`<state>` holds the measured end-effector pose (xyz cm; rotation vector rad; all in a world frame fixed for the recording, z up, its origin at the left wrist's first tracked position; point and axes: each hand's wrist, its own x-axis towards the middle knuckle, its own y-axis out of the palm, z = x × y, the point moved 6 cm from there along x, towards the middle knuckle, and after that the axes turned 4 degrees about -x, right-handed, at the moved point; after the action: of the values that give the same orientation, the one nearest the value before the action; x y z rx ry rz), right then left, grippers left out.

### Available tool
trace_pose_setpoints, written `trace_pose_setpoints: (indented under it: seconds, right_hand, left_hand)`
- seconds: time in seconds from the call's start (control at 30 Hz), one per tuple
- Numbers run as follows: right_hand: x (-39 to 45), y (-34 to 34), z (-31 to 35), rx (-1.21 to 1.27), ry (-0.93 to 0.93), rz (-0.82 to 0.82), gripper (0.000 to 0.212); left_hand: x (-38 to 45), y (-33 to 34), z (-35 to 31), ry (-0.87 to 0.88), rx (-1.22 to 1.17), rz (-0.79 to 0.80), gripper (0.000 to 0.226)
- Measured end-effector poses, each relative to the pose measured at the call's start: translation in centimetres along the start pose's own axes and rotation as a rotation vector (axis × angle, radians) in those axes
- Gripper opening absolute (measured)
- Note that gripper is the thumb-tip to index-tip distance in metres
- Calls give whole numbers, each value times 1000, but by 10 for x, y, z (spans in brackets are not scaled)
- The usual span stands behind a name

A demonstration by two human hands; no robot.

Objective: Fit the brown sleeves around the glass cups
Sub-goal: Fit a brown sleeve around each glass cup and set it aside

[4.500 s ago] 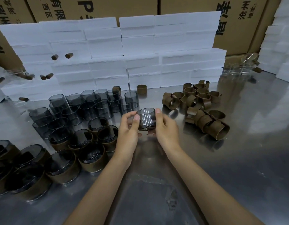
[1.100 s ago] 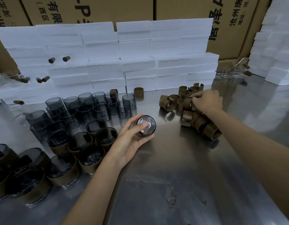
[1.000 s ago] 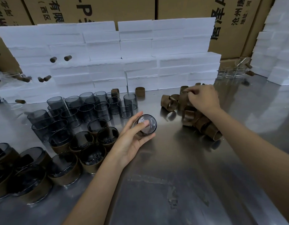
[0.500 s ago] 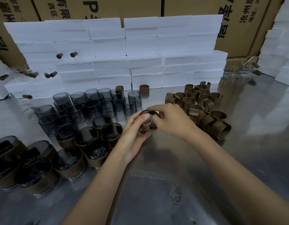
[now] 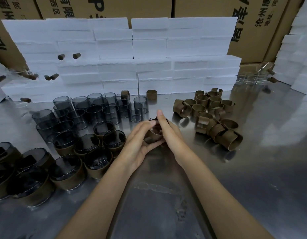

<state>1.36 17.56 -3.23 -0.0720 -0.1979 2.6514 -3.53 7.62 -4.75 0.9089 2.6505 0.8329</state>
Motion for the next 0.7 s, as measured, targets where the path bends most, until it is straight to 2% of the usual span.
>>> trace_pose_setpoints:
  seconds: [0.07,0.17,0.33,0.47,0.57,0.63,0.7]
  right_hand:
    - [1,-1,-3,43,-5,-28,57]
    - [1,-2,-4,106,-15,-63,54]
    - [1,-3,-4,131,-39,-85,51]
    - [0,-6,-9,104,-38,-151,56]
    - [1,-6,-11,97,-37,-142,57]
    - [1,-7,-12,109,-27,-157,52]
    - [2,-9,-16,164,-9,-178,45]
  left_hand:
    - [0,-1,1,-10,4,-9,19]
    - [0,-2,2,-23,11,-2,17]
    - [-1,-2,2,-40,-8,-7,28]
    - [-3,-2,4,-81,-11,-4,25]
    - [-4,0,3,-91,-8,9,36]
    - [-6,0,2,-94,-7,4,45]
    - [-7,0,2,-97,-5,-7,42]
